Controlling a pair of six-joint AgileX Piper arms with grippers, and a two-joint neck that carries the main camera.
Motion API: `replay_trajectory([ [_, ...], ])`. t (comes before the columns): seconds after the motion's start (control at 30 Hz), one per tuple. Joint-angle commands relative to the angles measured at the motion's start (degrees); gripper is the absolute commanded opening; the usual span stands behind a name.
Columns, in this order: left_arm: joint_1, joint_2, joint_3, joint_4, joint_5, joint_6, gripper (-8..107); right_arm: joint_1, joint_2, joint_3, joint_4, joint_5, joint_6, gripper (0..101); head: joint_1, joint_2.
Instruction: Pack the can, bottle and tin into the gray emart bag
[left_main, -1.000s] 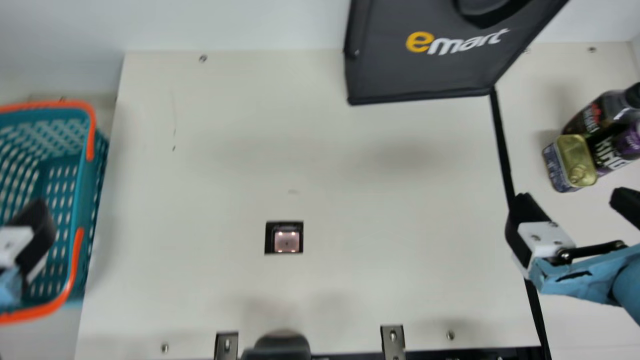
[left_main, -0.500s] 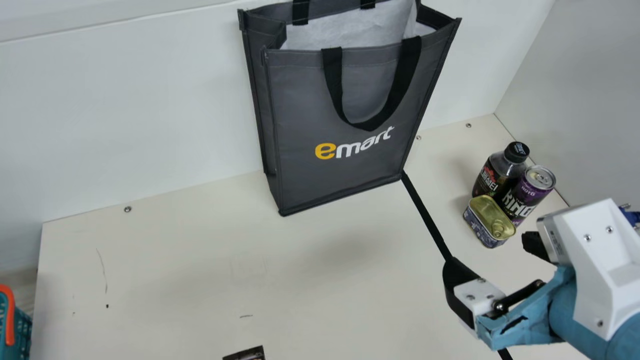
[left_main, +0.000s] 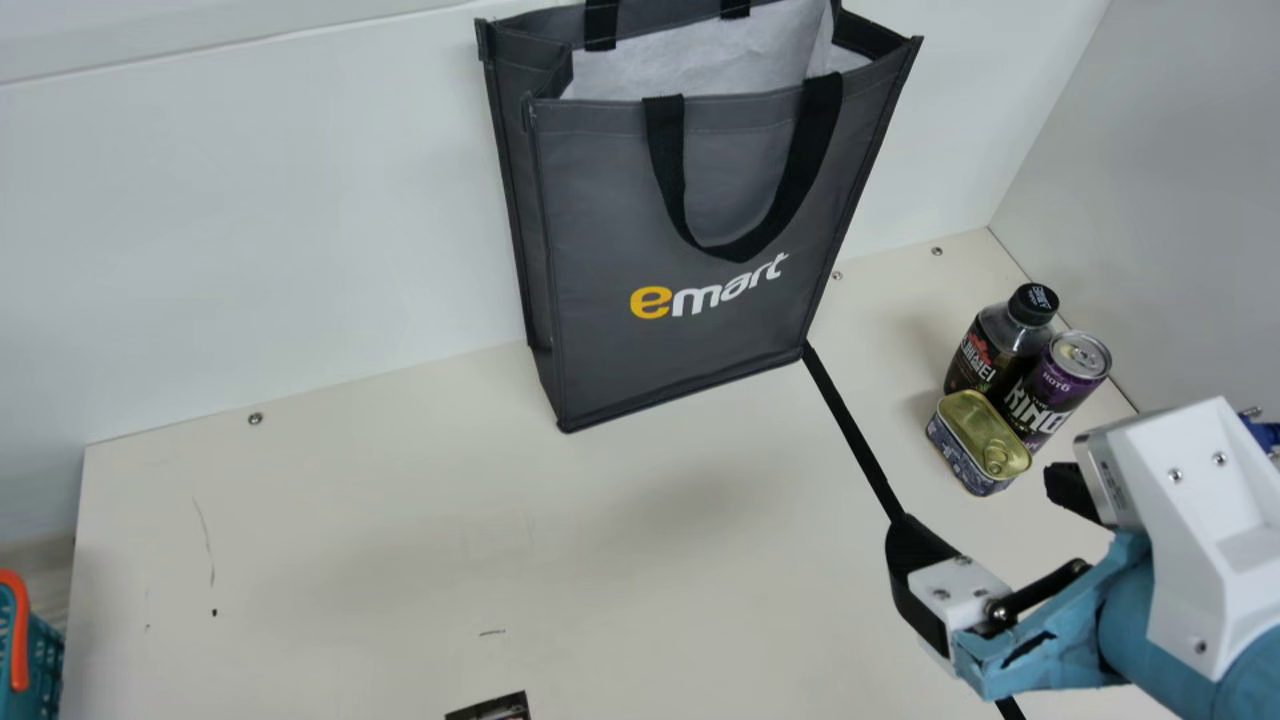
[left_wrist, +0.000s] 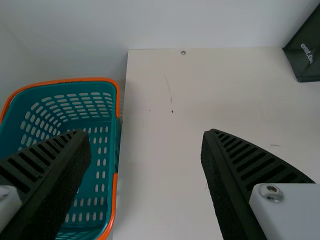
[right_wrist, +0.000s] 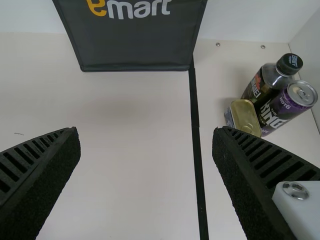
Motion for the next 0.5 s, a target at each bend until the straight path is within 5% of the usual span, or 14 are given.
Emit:
replay_trajectory([
  [0.0,0.0,0.0,0.0,0.0,0.0,0.0,90,0.0,0.0,0.0,0.0,0.0,0.0,91,-1.3,-0.1],
  [0.47,0.0,0.0,0.0,0.0,0.0,0.0,90,0.0,0.0,0.0,0.0,-0.1,0.0,91,-1.3,-0.1],
])
